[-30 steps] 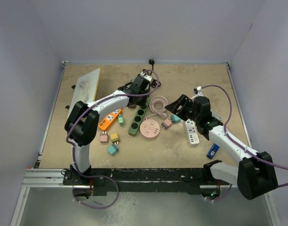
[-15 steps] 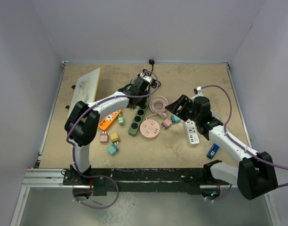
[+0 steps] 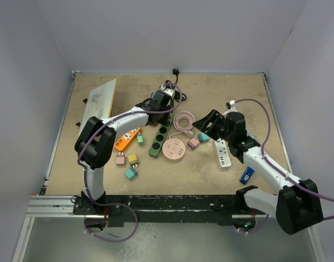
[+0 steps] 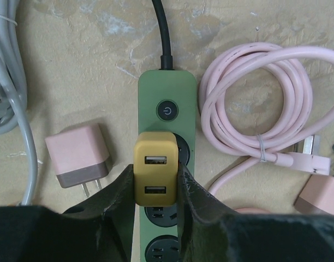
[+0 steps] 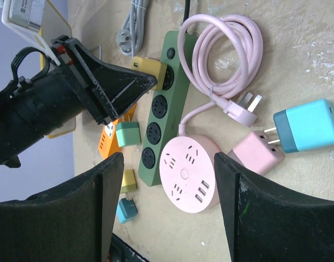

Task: Insert the plug

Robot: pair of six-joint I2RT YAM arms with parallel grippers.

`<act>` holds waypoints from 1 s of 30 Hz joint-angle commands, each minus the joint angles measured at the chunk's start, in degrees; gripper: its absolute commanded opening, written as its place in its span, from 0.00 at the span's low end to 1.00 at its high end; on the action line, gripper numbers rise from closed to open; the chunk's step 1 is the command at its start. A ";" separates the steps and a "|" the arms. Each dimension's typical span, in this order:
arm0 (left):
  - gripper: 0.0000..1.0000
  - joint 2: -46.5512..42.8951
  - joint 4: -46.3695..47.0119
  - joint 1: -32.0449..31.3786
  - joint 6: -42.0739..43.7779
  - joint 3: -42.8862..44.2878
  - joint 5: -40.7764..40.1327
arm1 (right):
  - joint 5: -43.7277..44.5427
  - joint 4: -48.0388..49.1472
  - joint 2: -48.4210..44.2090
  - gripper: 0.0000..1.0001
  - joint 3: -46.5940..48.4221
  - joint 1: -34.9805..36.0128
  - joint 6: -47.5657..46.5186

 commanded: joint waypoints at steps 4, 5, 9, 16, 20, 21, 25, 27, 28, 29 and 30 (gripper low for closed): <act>0.00 6.86 -7.60 3.52 -1.27 -4.84 5.59 | 0.86 0.04 -1.89 0.69 3.25 -0.35 -0.81; 0.00 7.78 -8.17 3.53 -1.05 -3.83 4.86 | 0.89 -0.06 -1.89 0.69 3.46 -0.39 -0.79; 0.00 10.84 -10.59 3.53 -0.15 -2.56 2.92 | 1.10 -0.32 -2.25 0.69 3.72 -0.44 -0.79; 0.00 15.54 -12.61 3.44 -0.91 -4.07 1.67 | 2.23 -0.64 -2.82 0.69 3.42 -0.53 -0.66; 0.00 17.53 -11.93 3.28 -1.70 -5.80 -0.14 | 2.30 -0.59 -2.61 0.69 3.24 -0.53 -0.48; 0.00 17.88 -11.41 3.27 -1.98 -6.39 -0.37 | 2.37 -0.59 -2.53 0.69 3.21 -0.53 -0.44; 0.00 20.38 -11.12 1.91 -2.88 -7.25 -4.33 | 2.63 -0.44 -2.51 0.69 3.07 -0.61 -0.17; 0.00 22.17 -10.41 1.34 -3.20 -7.43 -4.44 | 2.65 -0.38 -2.51 0.69 3.05 -0.61 -0.05; 0.00 22.91 -10.42 0.92 -3.55 -7.22 -5.47 | 2.65 -0.42 -2.51 0.69 3.09 -0.61 0.00; 0.00 23.81 -10.67 0.39 -3.59 -6.87 -6.41 | 2.73 -0.47 -2.51 0.69 3.04 -0.60 -0.01; 0.00 24.66 -11.05 -0.11 -3.48 -6.54 -7.08 | 2.78 -0.56 -2.51 0.69 3.06 -0.61 0.05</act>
